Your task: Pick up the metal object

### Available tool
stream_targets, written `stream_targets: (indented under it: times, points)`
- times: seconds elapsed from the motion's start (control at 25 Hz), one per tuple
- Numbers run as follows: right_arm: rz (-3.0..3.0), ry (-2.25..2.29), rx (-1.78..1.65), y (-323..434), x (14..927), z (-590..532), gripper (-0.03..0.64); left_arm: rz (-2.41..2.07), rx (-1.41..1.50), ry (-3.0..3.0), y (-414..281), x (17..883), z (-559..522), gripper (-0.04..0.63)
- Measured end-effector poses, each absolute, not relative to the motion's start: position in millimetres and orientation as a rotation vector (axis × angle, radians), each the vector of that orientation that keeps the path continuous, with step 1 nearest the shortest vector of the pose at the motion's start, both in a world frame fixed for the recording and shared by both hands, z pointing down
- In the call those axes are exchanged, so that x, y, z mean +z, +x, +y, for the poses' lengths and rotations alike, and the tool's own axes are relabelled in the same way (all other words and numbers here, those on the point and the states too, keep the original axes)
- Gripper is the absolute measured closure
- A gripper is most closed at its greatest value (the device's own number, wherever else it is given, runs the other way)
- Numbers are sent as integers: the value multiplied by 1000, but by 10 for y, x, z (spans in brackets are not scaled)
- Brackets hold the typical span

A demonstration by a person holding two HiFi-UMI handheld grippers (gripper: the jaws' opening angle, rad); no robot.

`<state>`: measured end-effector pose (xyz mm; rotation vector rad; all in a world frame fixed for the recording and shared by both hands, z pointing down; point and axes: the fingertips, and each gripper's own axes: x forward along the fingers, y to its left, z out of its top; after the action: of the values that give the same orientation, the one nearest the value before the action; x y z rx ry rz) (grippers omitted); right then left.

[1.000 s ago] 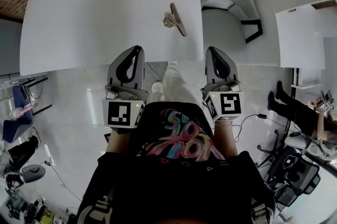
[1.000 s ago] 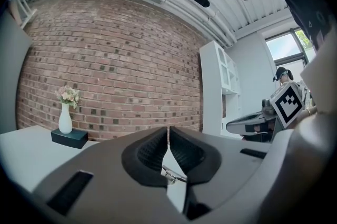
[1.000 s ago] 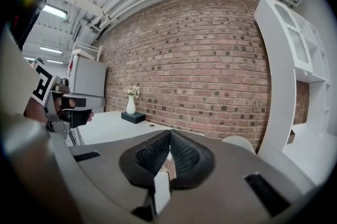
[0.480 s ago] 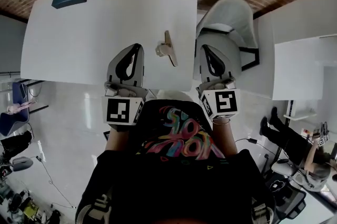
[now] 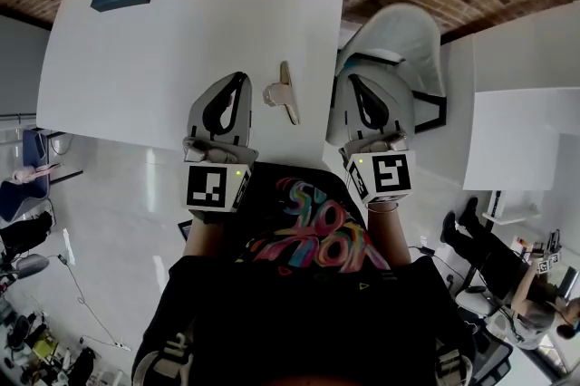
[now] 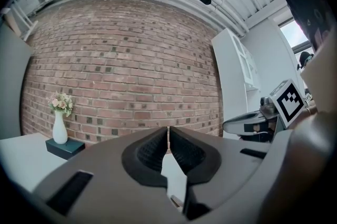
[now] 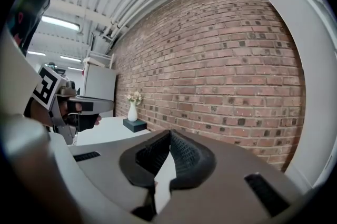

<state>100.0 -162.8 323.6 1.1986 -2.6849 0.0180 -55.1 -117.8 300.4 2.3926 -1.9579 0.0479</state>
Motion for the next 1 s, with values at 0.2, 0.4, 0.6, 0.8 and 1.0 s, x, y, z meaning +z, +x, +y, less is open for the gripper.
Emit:
stream_targets:
  times: [0.2, 0.4, 0.6, 0.8, 1.0]
  points:
    - [-2677, 1204, 24, 914, 3224, -1719, 600, -1936, 36, 2415, -613, 2992, -1313, 563]
    - [-2665, 1208, 46, 833, 3261, -1781, 600, -1885, 104, 2442, -690, 3097, -1393, 563]
    - [-2645, 1211, 63, 764, 3329, -1787, 600, -1850, 101, 2451, -774, 3152, -1413, 563]
    - [-2629, 1205, 83, 703, 3392, -1793, 600, -1809, 96, 2467, -806, 3196, -1446, 563]
    - [-2617, 1212, 88, 682, 3421, -1797, 600, -1746, 79, 2458, -783, 3283, -1447, 561]
